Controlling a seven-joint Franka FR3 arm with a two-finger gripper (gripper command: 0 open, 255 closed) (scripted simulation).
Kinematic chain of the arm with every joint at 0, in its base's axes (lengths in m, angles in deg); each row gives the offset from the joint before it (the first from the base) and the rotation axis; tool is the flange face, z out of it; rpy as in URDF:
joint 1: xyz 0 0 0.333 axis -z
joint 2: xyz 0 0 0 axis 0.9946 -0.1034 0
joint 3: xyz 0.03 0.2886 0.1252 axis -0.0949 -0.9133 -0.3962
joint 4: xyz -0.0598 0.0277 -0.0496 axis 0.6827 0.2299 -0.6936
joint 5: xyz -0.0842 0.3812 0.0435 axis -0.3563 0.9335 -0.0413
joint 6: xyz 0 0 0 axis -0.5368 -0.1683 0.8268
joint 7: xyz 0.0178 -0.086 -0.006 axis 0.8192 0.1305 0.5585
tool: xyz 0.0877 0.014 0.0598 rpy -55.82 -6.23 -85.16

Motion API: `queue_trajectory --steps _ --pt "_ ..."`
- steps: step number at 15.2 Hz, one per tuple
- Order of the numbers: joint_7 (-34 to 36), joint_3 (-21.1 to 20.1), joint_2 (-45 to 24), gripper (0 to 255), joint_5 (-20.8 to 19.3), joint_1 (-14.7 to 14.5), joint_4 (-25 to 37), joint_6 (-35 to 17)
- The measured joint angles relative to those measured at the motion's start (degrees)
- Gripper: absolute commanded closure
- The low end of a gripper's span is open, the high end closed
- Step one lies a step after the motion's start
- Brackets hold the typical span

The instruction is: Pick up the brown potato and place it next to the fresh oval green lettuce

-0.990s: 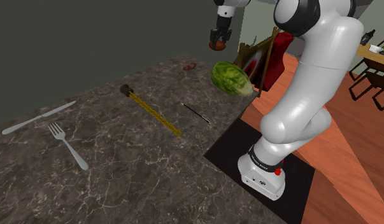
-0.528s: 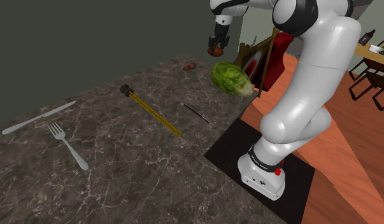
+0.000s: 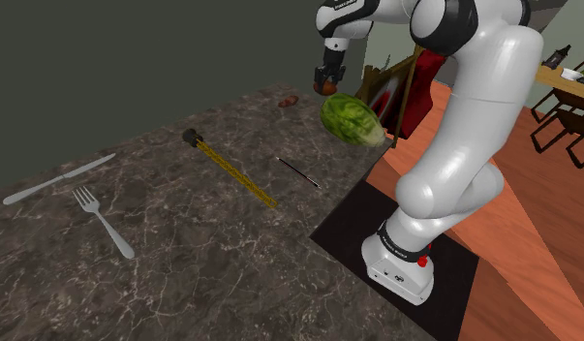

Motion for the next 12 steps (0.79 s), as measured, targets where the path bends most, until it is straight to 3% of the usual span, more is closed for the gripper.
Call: queue_trajectory --steps 12 --pt "-0.07 -0.05 -3.08 255 0.16 0.10 -3.04 -6.13"
